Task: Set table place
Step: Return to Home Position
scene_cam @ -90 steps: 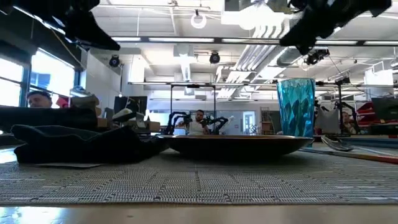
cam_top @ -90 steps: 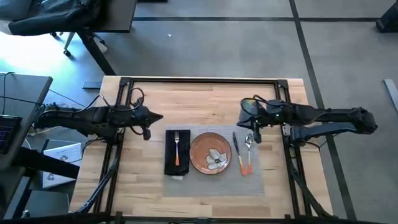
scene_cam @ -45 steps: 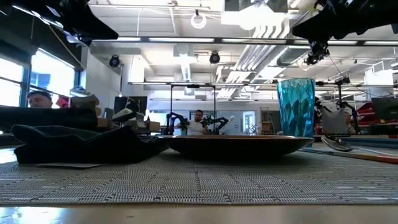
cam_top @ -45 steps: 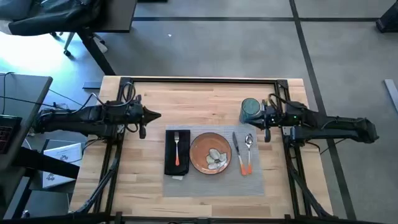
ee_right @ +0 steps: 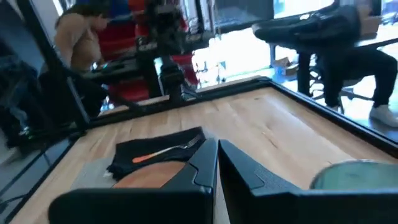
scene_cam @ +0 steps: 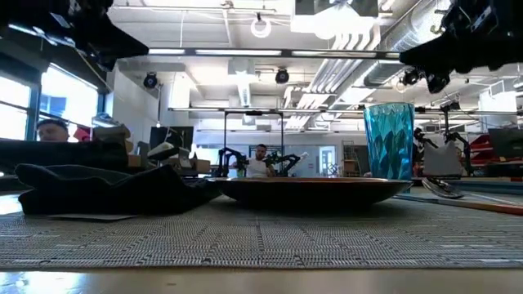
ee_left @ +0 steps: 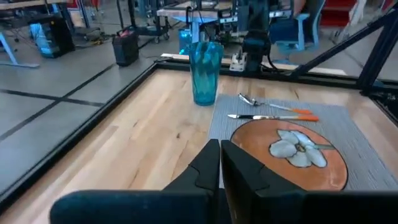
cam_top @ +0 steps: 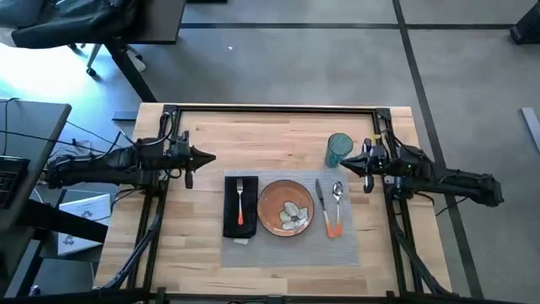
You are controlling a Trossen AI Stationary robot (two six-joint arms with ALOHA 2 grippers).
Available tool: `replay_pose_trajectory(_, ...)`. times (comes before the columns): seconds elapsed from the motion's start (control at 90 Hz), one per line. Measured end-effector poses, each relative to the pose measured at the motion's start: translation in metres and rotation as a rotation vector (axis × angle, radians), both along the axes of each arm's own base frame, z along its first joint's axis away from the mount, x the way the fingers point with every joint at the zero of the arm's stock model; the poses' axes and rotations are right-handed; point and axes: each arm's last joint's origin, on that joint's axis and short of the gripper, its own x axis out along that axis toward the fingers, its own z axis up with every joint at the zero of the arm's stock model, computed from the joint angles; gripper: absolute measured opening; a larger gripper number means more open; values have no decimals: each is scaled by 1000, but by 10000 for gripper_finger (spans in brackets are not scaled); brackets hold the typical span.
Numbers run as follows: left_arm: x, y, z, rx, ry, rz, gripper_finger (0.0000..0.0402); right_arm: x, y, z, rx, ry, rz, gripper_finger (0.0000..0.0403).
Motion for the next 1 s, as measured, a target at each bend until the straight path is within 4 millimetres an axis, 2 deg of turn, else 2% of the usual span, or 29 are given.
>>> replay_pose_trajectory(0.122,-2,-1,-10,-21,-78,-29,0,-2,0,-15,5,-61,-16,0)
replay_pose_trajectory(0.256,-6,-1,-24,-31,-77,-28,0,-3,0,-32,14,-48,-20,0)
replay_pose_trajectory(0.711,-26,-3,-45,-33,-221,-30,0,-5,0,-35,-9,-14,-40,0)
replay_pose_trajectory(0.922,-19,-4,-69,-77,-206,-79,0,-5,0,-35,-13,-14,-44,0)
replay_pose_trajectory(1.0,-18,-5,-71,-78,-232,-107,0,-5,0,-35,-13,-12,-44,0)
